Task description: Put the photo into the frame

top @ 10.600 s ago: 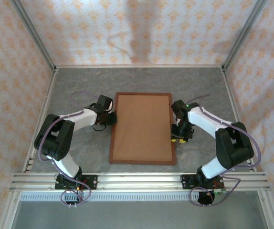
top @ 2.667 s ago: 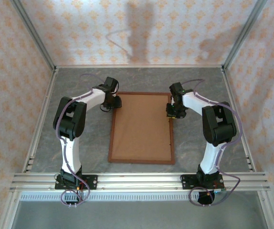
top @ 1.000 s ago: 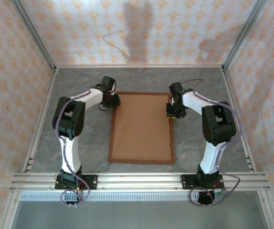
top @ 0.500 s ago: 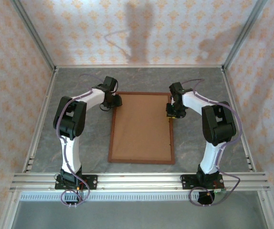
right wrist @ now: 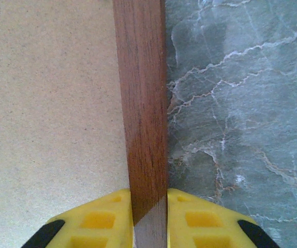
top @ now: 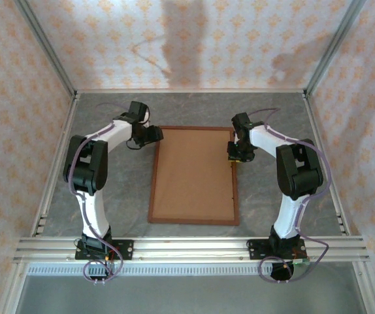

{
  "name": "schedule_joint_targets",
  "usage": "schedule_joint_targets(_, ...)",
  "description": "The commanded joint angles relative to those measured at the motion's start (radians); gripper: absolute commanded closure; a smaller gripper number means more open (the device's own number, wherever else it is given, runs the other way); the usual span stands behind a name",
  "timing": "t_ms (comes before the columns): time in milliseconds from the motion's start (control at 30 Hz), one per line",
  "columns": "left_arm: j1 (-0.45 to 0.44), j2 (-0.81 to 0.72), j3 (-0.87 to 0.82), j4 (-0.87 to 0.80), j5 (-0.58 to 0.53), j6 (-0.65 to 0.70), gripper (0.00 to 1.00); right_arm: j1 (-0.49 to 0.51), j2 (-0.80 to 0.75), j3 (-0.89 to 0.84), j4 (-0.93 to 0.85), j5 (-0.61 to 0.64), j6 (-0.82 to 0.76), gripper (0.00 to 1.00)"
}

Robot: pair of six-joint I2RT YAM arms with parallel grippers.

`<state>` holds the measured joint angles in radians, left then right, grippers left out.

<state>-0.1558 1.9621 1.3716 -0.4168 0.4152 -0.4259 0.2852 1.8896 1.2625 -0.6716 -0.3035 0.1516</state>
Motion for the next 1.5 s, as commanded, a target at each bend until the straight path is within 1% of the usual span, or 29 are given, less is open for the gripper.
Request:
schedule_joint_targets(0, 0.003, -0.033, -0.001, -0.066, 0.014, 0.002, 0.50, 0.002, 0.025, 0.003, 0.017, 0.000, -0.009, 0.80)
schedule_joint_targets(233, 0.002, 0.017, 0.023, -0.117, -0.009, 0.019, 0.66, -0.002, 0.038, 0.000, 0.028, -0.017, -0.011, 0.80)
schedule_joint_targets(400, -0.009, 0.049, 0.037, -0.111, 0.008, 0.019, 0.69, -0.002, 0.038, 0.001, 0.031, -0.019, -0.011, 0.80)
schedule_joint_targets(800, -0.029, 0.099, 0.063, -0.089, 0.020, 0.018, 0.68, -0.004, 0.043, 0.001, 0.026, -0.019, -0.013, 0.80)
schedule_joint_targets(1100, -0.049, 0.118, 0.061, -0.099, -0.003, 0.027, 0.69, -0.003, 0.047, 0.000, 0.027, -0.021, -0.012, 0.80)
schedule_joint_targets(1133, -0.049, 0.110, 0.058, -0.097, -0.003, 0.025, 0.68, -0.004, 0.047, -0.001, 0.027, -0.022, -0.013, 0.80)
schedule_joint_targets(1267, -0.039, 0.072, 0.057, -0.089, -0.011, 0.019, 0.57, -0.003, 0.048, 0.001, 0.028, -0.023, -0.012, 0.80)
schedule_joint_targets(1467, -0.009, 0.041, 0.045, -0.072, 0.013, 0.008, 0.54, -0.003, 0.050, 0.001, 0.026, -0.023, -0.014, 0.80)
